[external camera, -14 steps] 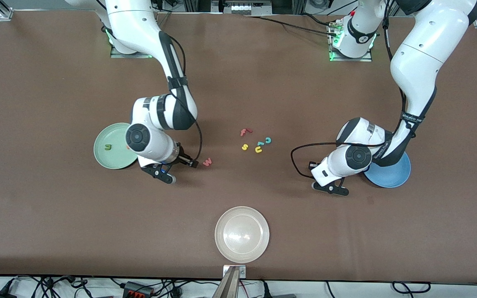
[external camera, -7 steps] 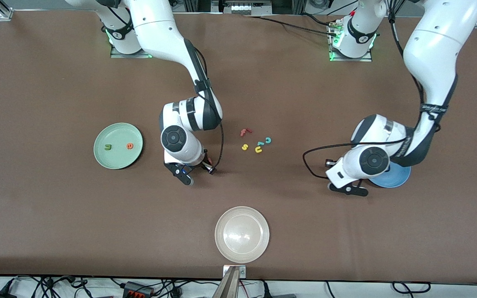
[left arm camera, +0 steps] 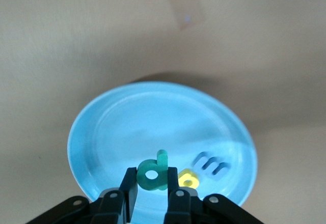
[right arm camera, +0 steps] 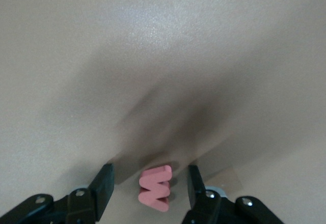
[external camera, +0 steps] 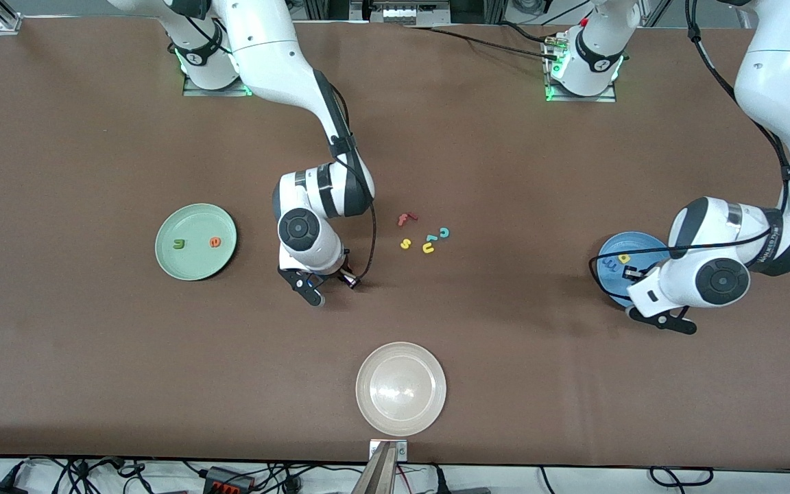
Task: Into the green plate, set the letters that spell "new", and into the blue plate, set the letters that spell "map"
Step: 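Grasp the pink and teal letters with the right and left grippers, then drop the teal letter on the blue plate while the right gripper carries pink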
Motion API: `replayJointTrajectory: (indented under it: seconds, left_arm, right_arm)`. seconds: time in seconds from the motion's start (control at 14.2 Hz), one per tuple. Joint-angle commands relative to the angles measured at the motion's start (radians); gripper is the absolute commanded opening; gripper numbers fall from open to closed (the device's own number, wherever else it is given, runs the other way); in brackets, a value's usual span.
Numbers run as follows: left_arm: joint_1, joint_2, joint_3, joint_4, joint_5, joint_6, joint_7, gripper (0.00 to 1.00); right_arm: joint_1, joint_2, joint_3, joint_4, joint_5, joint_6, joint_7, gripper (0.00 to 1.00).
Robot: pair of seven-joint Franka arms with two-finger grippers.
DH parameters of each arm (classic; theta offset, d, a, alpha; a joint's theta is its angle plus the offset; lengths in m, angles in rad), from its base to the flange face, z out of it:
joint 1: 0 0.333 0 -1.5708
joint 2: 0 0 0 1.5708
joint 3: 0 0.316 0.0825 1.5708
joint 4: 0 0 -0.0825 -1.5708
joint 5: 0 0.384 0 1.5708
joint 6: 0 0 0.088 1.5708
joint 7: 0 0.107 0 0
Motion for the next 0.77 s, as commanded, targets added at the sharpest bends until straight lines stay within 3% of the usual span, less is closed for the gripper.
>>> replayJointTrajectory:
  seconds: [0.0, 0.14, 0.42, 0.56, 0.7]
  left_arm:
    - [0.014, 0.0, -0.013, -0.028, 0.028, 0.005, 0.007, 0.24]
    - [0.012, 0.0, -0.013, -0.028, 0.028, 0.003, 0.009, 0.98]
    - [0.007, -0.029, -0.033, -0.008, 0.023, -0.011, 0.009, 1.0]
    - [0.009, -0.082, -0.05, -0.005, 0.013, -0.011, 0.006, 1.0]
    - [0.011, -0.154, -0.076, 0.01, 0.01, -0.026, 0.004, 1.0]
  right_arm:
    - [0.014, 0.008, -0.004, 0.018, 0.008, -0.008, 0.017, 0.51]
    - [0.021, 0.008, -0.004, 0.016, 0.007, -0.008, 0.016, 0.48]
    - [0.016, 0.005, -0.007, 0.014, 0.005, -0.013, -0.025, 0.11]
    - [0.008, 0.0, -0.016, 0.01, 0.001, -0.038, -0.103, 0.05]
    - [0.004, -0.012, -0.076, -0.002, -0.032, -0.132, -0.223, 0.04]
